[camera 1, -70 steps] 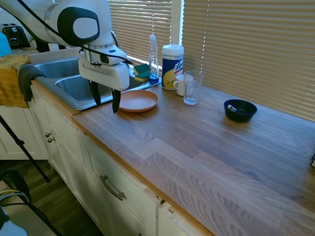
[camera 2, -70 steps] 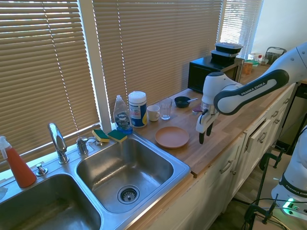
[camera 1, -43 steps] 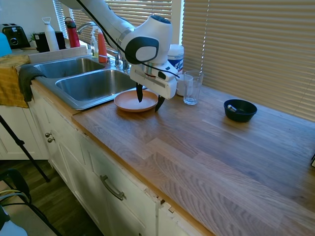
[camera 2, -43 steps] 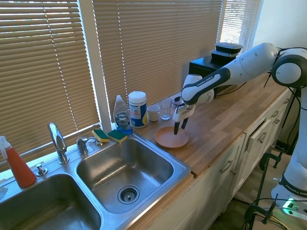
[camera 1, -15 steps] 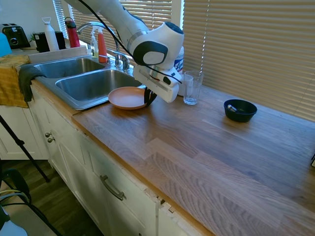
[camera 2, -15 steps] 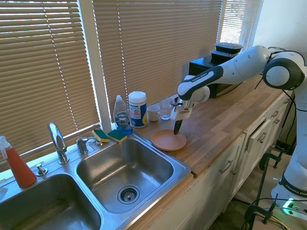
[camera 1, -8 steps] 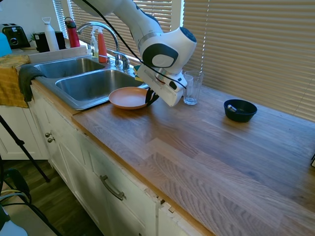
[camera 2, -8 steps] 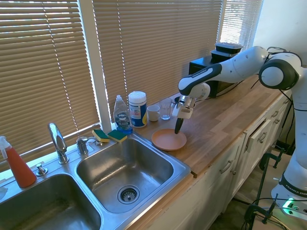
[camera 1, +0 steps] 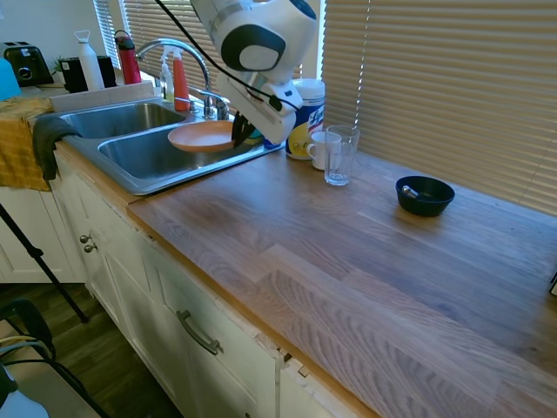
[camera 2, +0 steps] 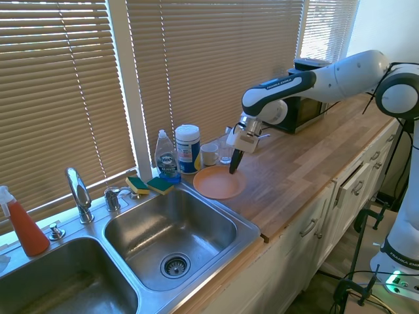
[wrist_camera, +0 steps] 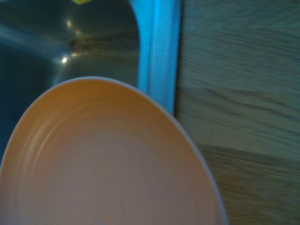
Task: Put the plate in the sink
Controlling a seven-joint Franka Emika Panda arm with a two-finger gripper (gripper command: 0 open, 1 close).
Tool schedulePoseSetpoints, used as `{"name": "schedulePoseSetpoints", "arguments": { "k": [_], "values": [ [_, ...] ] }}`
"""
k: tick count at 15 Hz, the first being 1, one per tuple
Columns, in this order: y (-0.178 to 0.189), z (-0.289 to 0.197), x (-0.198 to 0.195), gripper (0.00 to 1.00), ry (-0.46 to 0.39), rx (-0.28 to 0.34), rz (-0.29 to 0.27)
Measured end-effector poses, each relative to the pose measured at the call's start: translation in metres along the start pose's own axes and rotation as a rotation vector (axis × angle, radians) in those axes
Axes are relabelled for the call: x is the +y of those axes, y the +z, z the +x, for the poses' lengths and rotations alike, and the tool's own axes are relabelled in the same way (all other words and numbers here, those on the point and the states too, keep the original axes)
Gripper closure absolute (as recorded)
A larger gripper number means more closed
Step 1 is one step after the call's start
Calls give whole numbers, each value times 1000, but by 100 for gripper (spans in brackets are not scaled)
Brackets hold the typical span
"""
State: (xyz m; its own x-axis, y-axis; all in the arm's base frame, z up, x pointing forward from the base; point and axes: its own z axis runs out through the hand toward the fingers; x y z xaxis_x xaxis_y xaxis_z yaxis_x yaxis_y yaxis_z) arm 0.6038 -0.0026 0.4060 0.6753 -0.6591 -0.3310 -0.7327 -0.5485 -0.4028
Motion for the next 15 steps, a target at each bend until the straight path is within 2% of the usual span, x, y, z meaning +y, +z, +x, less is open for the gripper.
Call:
{"name": "schedulePoseSetpoints", "arguments": {
  "k": [4, 8, 11, 15],
  "values": [
    [6, -34, -27, 100, 8, 10, -32],
    [26, -66, -65, 100, -52, 57, -56],
    [65, -100, -113, 100, -120, 94, -94],
    [152, -102, -156, 100, -166, 136, -204]
  ]
}}
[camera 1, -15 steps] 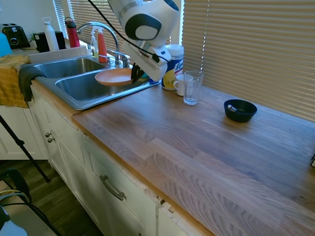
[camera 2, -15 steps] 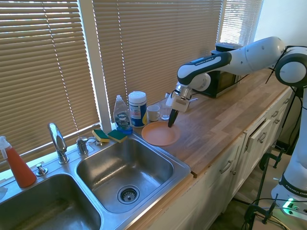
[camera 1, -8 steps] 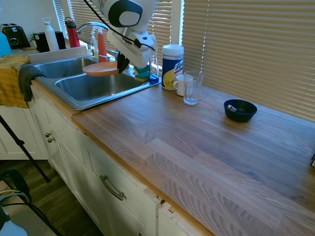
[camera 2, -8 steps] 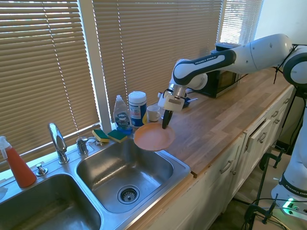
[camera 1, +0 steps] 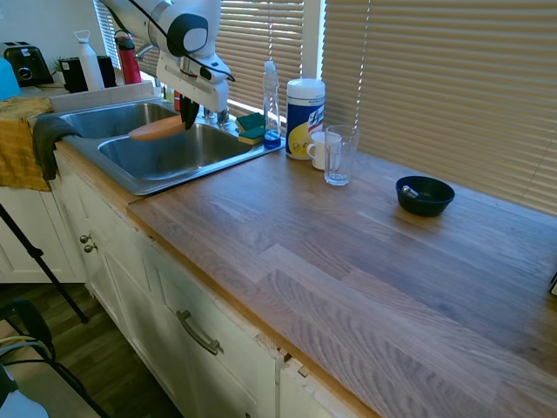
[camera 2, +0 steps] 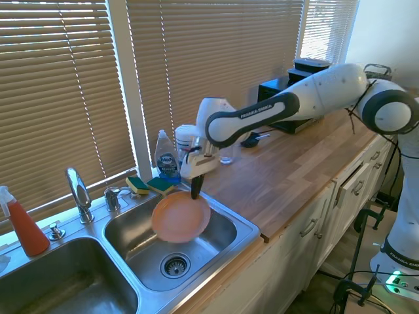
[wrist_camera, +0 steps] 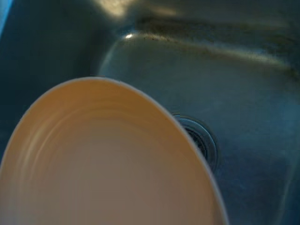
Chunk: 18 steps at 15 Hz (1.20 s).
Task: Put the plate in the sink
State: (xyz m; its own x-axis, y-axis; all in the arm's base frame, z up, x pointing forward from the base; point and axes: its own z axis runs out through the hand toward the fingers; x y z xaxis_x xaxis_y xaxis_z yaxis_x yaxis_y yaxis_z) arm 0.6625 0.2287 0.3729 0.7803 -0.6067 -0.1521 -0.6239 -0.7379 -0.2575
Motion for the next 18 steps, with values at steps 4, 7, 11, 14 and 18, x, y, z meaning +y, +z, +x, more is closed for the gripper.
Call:
{"name": "schedulePoseSetpoints", "arguments": {
  "k": [4, 7, 11, 14, 18],
  "values": [
    [74, 15, -27, 100, 6, 2, -81],
    [102, 31, -28, 0, 27, -6, -139],
    [113, 40, -32, 0, 29, -17, -156],
    [112, 42, -34, 0, 28, -21, -160],
    [111, 46, -34, 0, 31, -14, -159]
  ]
}}
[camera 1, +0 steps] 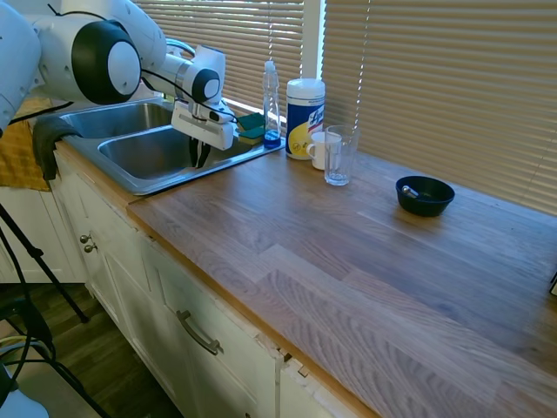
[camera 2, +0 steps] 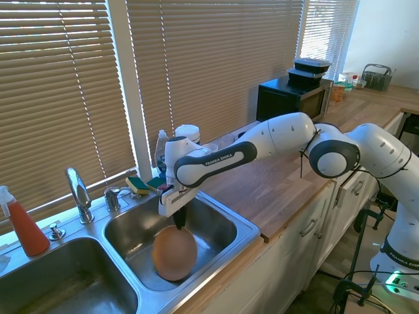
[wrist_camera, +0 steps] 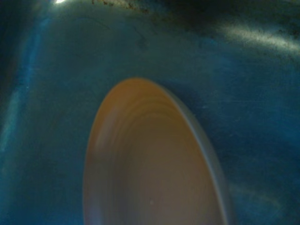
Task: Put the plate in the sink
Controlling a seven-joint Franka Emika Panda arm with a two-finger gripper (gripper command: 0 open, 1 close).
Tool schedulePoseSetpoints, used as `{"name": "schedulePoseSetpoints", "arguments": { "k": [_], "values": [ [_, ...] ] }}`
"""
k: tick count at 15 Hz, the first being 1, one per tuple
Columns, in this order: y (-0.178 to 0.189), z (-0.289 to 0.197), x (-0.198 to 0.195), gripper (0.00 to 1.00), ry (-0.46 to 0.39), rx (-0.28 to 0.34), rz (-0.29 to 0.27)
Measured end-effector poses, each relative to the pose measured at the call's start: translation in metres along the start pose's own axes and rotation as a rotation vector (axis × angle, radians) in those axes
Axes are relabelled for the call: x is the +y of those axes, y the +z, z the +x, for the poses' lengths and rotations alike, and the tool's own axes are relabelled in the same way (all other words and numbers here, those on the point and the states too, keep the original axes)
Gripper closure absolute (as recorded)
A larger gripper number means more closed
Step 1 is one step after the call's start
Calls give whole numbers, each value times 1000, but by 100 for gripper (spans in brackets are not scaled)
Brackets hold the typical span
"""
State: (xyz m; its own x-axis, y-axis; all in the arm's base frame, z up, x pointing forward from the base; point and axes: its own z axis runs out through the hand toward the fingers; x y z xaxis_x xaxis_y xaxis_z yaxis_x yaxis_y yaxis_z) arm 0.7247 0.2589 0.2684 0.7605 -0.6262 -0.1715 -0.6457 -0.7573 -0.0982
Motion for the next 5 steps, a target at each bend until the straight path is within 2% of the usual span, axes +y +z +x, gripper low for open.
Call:
{"name": "schedulePoseSetpoints", "arguments": {
  "k": [5],
  "values": [
    [-24, 6, 3, 0, 16, 38, 26]
  ]
}}
